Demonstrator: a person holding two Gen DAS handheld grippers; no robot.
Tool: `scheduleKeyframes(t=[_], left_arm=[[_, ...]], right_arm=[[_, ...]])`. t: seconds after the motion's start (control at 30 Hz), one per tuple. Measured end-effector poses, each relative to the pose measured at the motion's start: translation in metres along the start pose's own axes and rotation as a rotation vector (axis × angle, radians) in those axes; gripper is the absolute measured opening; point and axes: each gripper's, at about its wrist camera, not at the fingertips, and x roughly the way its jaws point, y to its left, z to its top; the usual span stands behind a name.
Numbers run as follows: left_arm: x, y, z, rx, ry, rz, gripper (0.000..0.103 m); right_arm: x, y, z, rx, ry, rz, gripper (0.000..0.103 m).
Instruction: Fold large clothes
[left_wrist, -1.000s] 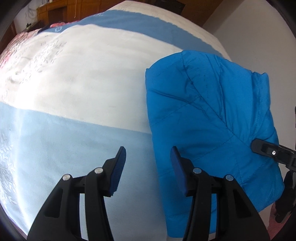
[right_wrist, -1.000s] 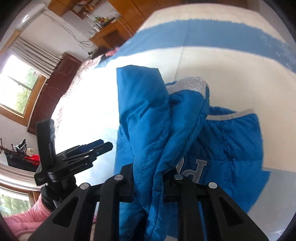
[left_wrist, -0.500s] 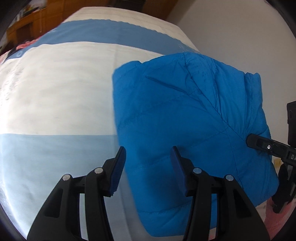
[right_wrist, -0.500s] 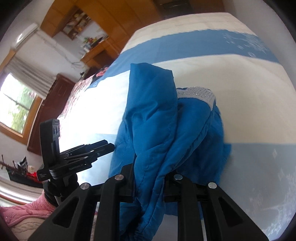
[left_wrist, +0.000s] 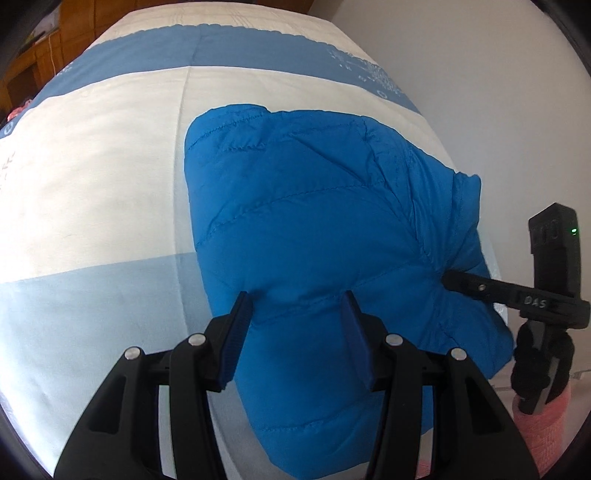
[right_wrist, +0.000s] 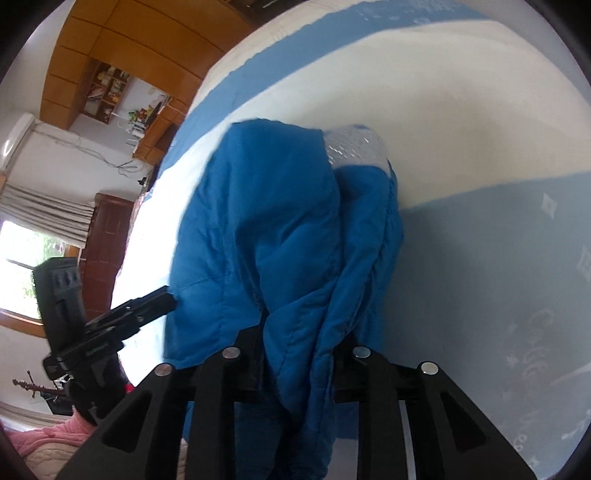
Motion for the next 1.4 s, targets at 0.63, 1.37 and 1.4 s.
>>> scheduleKeyframes(t=[0.63,1.37,1.4], left_arm=[[-0.027,-0.001,-0.011,0.066,-0.057,0.057,0.054],[0.012,0.004,-0.043,0.060,0.020,0.010,0.067],[0.012,0.004,-0.042,0.057,0.023,0.006,0.067]], right_arm=[[-0.048,0.038,-0.031,-0.218,-0.158,-0.332,0.048],[-0.002,-0.007,-0.083,-0.099,-0.024,-0.116,0.023],[-0.004,-0.005,-0.082,-0.103,-0.021,-0.115,0.023]])
